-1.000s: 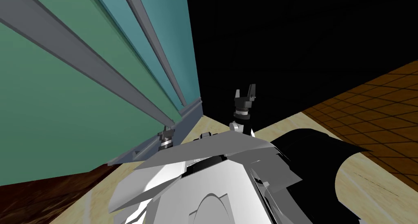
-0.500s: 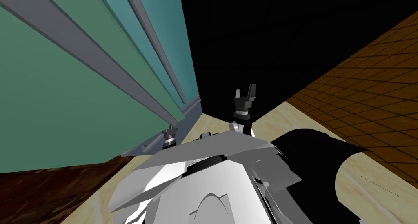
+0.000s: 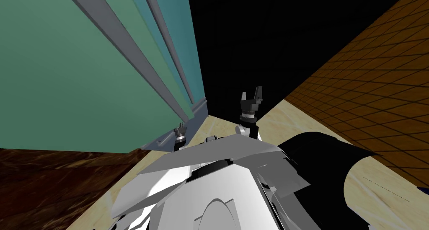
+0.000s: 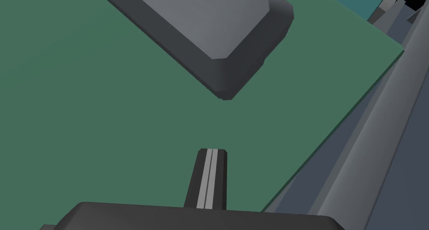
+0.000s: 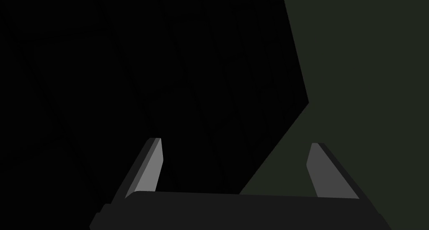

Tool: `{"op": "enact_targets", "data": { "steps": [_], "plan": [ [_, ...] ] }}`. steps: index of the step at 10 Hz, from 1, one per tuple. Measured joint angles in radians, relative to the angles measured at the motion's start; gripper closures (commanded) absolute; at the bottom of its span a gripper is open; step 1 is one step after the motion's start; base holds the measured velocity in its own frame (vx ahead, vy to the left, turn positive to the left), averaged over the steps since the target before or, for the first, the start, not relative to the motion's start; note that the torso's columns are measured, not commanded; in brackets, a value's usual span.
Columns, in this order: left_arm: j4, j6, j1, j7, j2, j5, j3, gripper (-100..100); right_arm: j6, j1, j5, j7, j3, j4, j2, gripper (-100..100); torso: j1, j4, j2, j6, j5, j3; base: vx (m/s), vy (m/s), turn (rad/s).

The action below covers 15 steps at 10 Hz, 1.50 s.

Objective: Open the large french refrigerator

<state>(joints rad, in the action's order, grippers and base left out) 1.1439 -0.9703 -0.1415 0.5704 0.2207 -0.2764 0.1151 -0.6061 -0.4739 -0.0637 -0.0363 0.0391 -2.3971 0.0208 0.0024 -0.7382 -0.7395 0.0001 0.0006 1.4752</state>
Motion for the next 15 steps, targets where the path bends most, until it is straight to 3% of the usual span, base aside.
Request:
{"op": "enact_targets", "data": {
  "steps": [8, 11, 12, 14, 15],
  "plan": [
    [-0.209, -0.003, 0.234, -0.031, -0.102, 0.052, 0.010, 100, 0.000, 0.000, 0.000, 0.000, 0.000, 0.000, 0.000, 0, -0.004, 0.001, 0.005, 0.000, -0.001, 0.003, -0.136, 0.097, -0.050],
    [-0.367, -0.026, 0.374, -0.045, -0.167, 0.082, 0.013, 100, 0.000, 0.000, 0.000, 0.000, 0.000, 0.000, 0.000, 0, 0.001, -0.001, -0.003, 0.000, 0.001, -0.002, -0.202, 0.163, -0.088],
    [-0.377, -0.022, 0.395, -0.049, -0.178, 0.091, 0.017, 100, 0.000, 0.000, 0.000, 0.000, 0.000, 0.000, 0.000, 0, -0.003, -0.001, -0.001, -0.001, -0.001, -0.001, -0.248, 0.124, -0.084],
    [-0.463, -0.031, 0.472, -0.064, -0.225, 0.112, 0.020, 100, 0.000, 0.000, 0.000, 0.000, 0.000, 0.000, 0.000, 0, -0.005, 0.000, 0.003, 0.000, -0.002, 0.001, -0.154, 0.077, -0.031],
    [-0.467, -0.024, 0.492, -0.063, -0.225, 0.114, 0.020, 100, 0.000, 0.000, 0.000, 0.000, 0.000, 0.000, 0.000, 0, -0.005, 0.002, 0.009, -0.001, -0.002, 0.005, -0.149, 0.125, -0.092]
  ]
}}
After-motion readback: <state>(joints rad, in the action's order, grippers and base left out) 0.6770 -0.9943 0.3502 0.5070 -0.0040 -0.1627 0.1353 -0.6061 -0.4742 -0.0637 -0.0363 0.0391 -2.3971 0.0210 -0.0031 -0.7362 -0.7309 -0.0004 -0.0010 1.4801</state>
